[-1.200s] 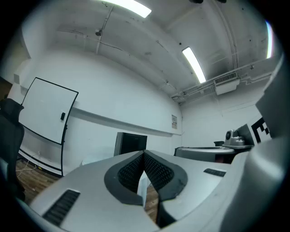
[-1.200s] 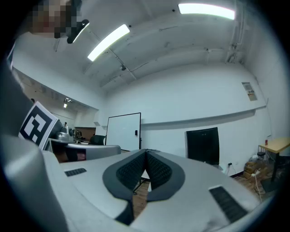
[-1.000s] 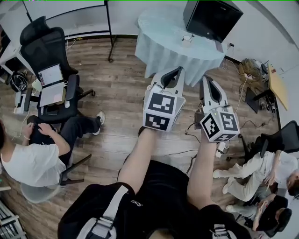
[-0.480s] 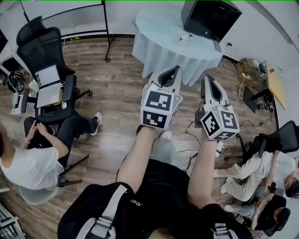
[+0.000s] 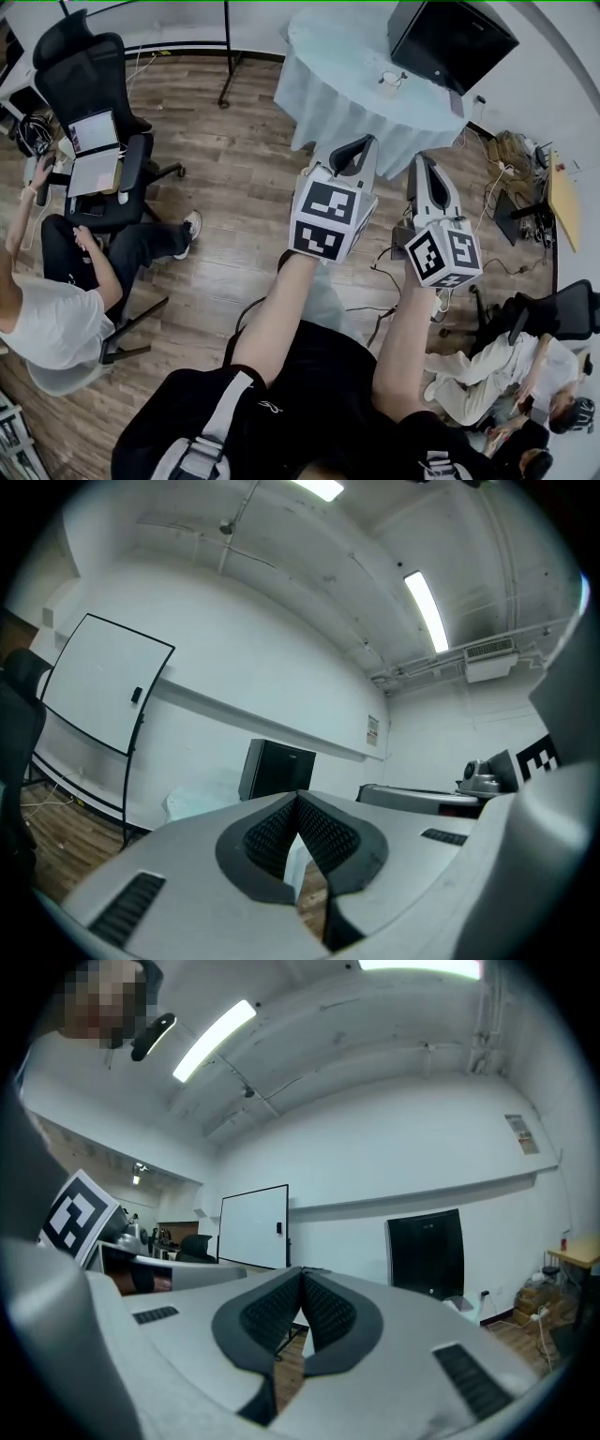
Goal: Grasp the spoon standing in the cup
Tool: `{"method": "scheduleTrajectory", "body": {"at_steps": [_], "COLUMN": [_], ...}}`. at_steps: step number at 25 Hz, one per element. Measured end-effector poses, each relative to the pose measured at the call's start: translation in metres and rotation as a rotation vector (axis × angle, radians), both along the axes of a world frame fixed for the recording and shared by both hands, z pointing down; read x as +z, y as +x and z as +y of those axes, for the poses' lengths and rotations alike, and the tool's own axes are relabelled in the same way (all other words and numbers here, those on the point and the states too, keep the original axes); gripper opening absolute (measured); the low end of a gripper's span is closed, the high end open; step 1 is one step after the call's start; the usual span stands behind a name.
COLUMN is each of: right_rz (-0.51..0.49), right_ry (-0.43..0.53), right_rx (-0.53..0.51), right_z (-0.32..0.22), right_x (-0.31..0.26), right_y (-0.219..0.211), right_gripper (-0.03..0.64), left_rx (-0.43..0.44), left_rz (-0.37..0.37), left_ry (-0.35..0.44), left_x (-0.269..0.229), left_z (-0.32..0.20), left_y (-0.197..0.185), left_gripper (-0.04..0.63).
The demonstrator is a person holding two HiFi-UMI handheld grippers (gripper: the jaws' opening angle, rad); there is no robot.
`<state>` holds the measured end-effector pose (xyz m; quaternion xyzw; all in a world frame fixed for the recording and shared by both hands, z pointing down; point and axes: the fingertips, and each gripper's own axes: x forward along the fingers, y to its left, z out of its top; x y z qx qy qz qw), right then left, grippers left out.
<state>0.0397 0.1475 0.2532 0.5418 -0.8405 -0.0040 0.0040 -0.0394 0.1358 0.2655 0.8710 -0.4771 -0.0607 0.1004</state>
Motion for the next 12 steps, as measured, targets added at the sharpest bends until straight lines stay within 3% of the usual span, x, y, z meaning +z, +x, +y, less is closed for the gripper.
{"method": "scheduleTrajectory", "body": {"at_steps": [3,7,12], "right_rz": [0.02,-0.03,-0.011], "right_ry": [-0.027,-0.065,-0.08], "right_rx": [-0.019,0.002,-0.005], "right_z": [-0.024,-0.066,-0.128], "right_x": [0.016,0.029,0.036], "right_y": [0.002,0.03,0.057], "right_gripper": [0.003,0.003,0.003], "left_rx": [0.0,-0.01,-0.004], "left_rz": [-0.001,0.004,0.011], "left_ry": [-0.033,-0.101,-0.11], "left_x": [0.017,0.037,0.037], "left_z": [-0.021,-0.062,-0.124], "left_y": [0.01,0.023,0.055], "left_gripper": [0.002,0.002,0.002]}}
